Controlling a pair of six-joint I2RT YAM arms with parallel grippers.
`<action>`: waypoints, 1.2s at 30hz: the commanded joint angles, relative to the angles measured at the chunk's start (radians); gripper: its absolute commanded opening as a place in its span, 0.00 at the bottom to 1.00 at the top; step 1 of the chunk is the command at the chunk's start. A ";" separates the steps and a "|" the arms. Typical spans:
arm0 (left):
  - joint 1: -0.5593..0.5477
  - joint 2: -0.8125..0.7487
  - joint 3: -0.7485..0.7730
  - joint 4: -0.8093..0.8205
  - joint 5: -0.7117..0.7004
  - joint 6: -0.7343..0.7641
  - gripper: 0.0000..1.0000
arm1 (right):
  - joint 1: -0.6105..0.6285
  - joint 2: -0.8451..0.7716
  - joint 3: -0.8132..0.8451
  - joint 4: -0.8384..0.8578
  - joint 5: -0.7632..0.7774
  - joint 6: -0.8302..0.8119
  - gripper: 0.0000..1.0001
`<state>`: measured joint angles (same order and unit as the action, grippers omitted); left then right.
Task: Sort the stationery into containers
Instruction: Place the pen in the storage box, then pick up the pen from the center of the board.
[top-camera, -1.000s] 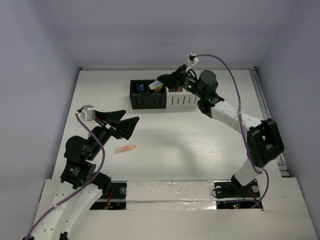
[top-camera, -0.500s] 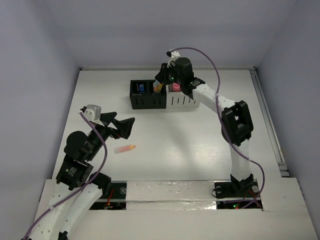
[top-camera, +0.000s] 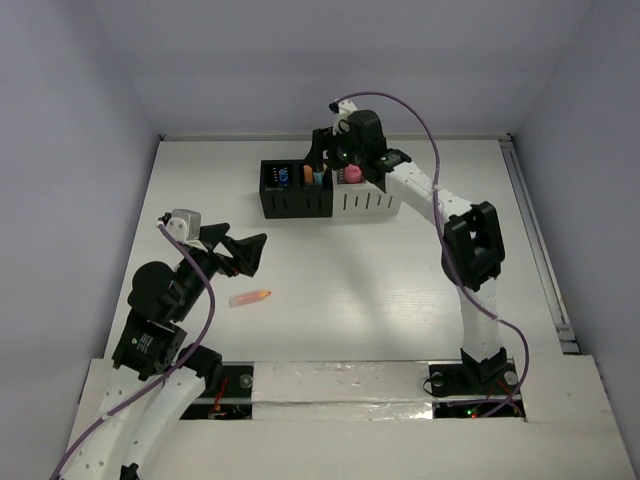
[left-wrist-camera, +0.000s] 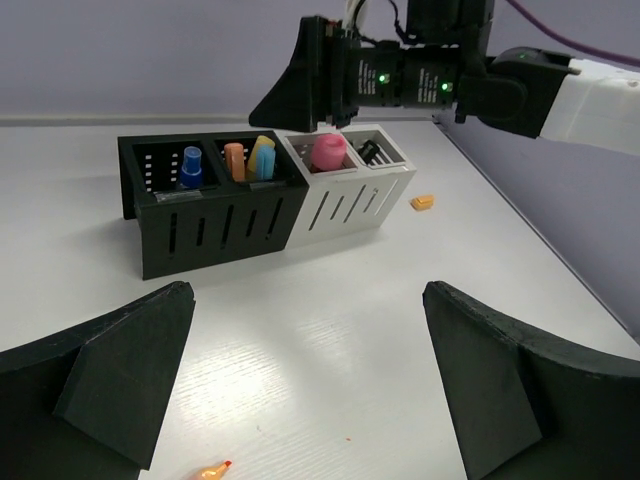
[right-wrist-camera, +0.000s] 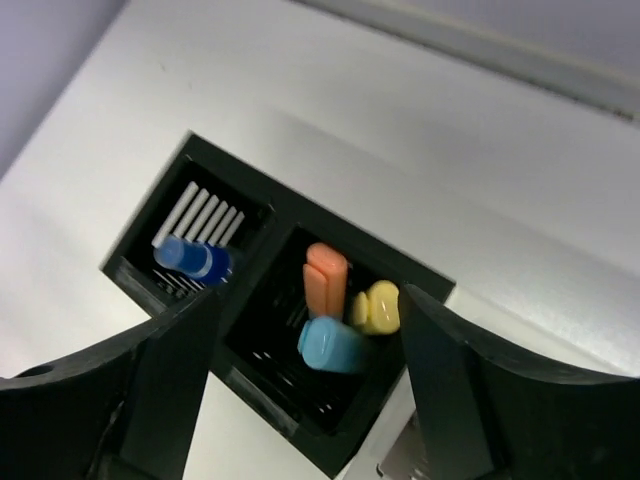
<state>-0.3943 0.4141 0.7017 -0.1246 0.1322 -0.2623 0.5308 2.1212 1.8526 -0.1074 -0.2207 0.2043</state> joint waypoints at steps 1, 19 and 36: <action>0.011 0.003 -0.001 0.033 0.014 0.012 0.99 | -0.002 -0.043 0.115 -0.032 -0.022 -0.022 0.79; 0.029 -0.058 0.002 0.029 -0.049 0.001 0.99 | 0.388 -0.262 -0.356 0.021 -0.284 0.118 0.22; 0.038 -0.101 -0.002 0.039 -0.019 0.000 0.99 | 0.526 0.017 -0.346 0.046 -0.359 0.273 0.72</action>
<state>-0.3622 0.3298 0.7010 -0.1249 0.0978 -0.2634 1.0447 2.1132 1.4723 -0.1051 -0.5514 0.4465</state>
